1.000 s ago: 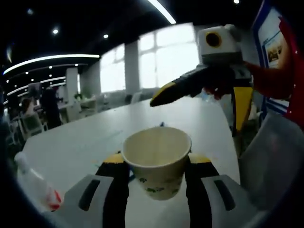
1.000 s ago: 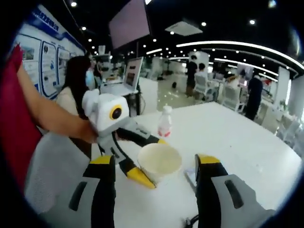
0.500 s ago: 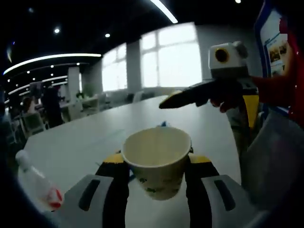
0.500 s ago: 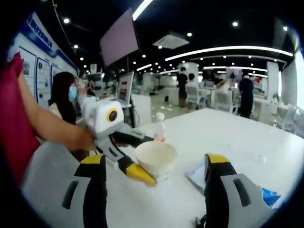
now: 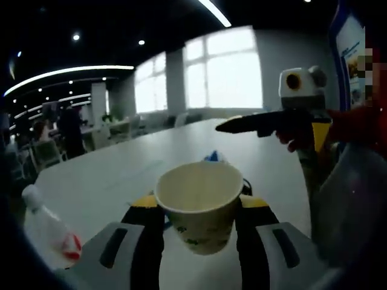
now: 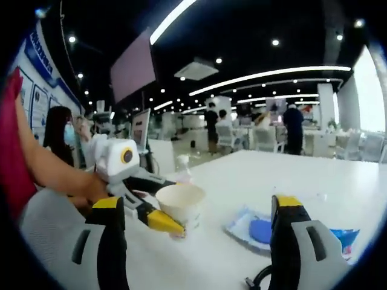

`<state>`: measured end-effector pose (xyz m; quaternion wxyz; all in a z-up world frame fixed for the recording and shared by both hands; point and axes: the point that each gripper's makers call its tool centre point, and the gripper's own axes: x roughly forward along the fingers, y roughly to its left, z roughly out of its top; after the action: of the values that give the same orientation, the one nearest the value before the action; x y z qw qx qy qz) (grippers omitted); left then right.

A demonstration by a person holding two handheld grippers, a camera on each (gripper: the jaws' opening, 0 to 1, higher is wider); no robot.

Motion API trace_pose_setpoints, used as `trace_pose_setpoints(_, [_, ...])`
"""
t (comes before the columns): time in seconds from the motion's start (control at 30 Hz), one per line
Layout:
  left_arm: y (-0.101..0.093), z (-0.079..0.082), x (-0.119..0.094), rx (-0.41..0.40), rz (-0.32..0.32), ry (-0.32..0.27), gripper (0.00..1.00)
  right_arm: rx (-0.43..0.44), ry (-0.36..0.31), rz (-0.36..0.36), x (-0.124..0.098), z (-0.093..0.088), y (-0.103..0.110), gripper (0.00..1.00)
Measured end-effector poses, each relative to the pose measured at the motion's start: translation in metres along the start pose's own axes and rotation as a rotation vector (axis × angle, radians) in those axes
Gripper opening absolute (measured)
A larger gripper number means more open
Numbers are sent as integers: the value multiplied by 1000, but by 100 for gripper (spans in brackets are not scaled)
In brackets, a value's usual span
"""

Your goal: Arrange the tabletop items into an orderly group along one side of the table until the central work area is clear of visible clutter.

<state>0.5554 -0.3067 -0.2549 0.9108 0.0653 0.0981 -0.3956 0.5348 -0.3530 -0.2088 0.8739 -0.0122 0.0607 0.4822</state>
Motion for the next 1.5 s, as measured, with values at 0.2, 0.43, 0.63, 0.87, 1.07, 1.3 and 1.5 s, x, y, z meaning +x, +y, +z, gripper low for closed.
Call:
trace_pose_setpoints(0.2, [3,-5,0,-8,20,14,43,3,18,-2,-3,-11,0,99])
trace_pose_setpoints(0.43, [8,-11,0,2,47,28,43,-21,28,-1,-4,-15,-1,99])
trace_pose_setpoints(0.63, [19,-15,-2,-13,96,34,43,-25,35,5,-3,-17,0,98])
trace_pose_setpoints(0.87, [33,-21,-1,-26,155,43,43,-19,30,-3,-5,-17,-2,98])
trace_pose_setpoints(1.07, [47,-25,-1,-44,219,45,43,-12,29,-5,-5,-17,-4,97])
trace_pose_setpoints(1.3, [67,-25,-4,-48,302,43,44,1,30,-3,-5,-18,-5,97])
trace_pose_setpoints(1.5, [80,-27,8,-66,338,41,43,10,23,-3,-6,-17,-6,97])
